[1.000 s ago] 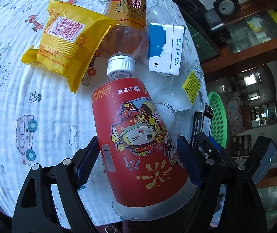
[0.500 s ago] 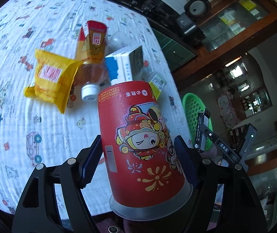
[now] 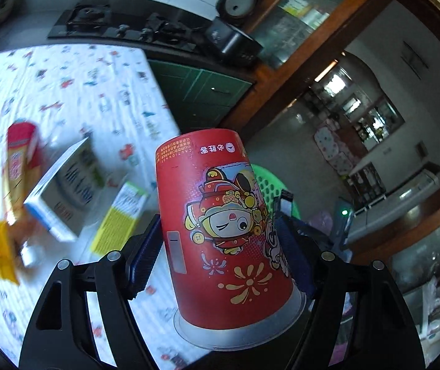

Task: Collect trash
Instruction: 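Drop the black box into the green basket with the right gripper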

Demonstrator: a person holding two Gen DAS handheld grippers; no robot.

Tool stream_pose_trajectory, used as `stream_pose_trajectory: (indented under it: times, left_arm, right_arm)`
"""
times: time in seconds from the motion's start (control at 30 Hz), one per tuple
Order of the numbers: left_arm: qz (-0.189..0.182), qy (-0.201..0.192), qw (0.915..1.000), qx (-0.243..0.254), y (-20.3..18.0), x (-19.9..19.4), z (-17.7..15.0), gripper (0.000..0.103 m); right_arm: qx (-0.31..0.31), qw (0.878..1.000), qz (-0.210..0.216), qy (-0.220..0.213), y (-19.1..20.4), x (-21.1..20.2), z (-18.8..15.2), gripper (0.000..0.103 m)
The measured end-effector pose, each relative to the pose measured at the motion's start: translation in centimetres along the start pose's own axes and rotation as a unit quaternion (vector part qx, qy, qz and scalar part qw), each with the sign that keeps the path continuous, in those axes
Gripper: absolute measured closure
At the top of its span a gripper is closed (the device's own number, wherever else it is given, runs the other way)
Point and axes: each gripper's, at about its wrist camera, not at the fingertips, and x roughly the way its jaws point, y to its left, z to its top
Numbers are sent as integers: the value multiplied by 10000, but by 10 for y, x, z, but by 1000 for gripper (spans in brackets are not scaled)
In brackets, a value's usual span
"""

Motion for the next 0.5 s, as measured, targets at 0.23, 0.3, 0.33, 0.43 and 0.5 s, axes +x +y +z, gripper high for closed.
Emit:
stream_pose_trajectory:
  times: [0.23,0.3,0.33,0.43,0.5]
  left_arm:
    - [-58,138,9991,391,-41,51,25,30]
    - [-85,241,9986,464,-50,67,30,30]
    - [-88,270,9982,523,-54,72,32,30]
    - [-91,346,9969,701,-66,90,36,30]
    - [-74,409,9960,788,-72,100,37,30]
  right_arm:
    - [192,9996,117,166,-26,28,2,58]
    - [250,9994,185,160,-29,32,3,58]
    - [272,9993,223,161,-29,33,3,57]
    - [281,9992,245,113,-29,32,4,51]
    - [268,9993,241,53,-30,27,3,50]
